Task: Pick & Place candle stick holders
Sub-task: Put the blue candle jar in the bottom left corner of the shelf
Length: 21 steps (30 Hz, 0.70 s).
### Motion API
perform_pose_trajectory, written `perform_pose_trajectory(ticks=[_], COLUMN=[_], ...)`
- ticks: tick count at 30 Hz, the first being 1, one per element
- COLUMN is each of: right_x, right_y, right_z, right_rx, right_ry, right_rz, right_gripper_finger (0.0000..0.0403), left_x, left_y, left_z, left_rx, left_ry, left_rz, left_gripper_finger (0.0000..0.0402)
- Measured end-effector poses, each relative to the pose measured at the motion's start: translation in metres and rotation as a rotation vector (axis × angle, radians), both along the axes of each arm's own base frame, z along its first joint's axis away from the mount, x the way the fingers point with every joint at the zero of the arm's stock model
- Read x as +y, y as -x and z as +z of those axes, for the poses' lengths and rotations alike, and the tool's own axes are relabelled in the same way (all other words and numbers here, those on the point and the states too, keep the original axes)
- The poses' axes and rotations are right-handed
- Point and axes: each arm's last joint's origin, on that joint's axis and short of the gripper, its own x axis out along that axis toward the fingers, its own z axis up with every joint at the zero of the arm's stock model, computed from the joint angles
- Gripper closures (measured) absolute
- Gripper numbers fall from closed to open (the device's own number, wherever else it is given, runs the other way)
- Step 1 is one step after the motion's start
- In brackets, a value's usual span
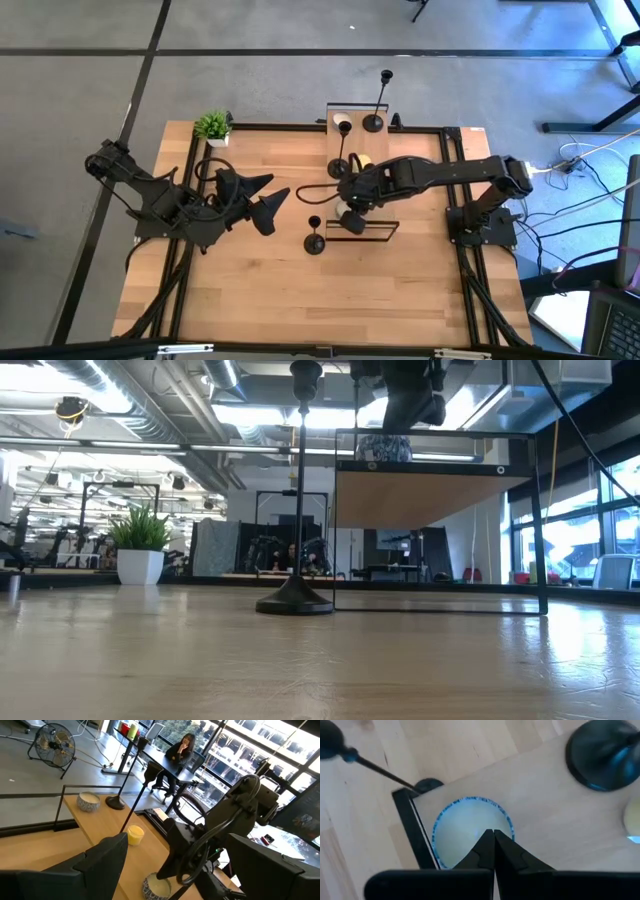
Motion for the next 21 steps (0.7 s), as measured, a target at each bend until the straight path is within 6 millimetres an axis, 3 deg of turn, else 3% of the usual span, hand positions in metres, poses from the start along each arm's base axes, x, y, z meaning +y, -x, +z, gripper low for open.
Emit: perform_pose_trajectory(ticks=[21], right_x=[0.001], right_y=[-0.01], right_z=[-0.012], right_rx=[0.008], right_ry=[0.073], right_rz=[-0.022], right_gripper_finger=[0.0403], left_x=[0.0], left_y=[0.0], left_z=[0.0], left_rx=[-0.003], left_ry=[0.013], left_rz=[-0.014], left_gripper_finger=[0.0068])
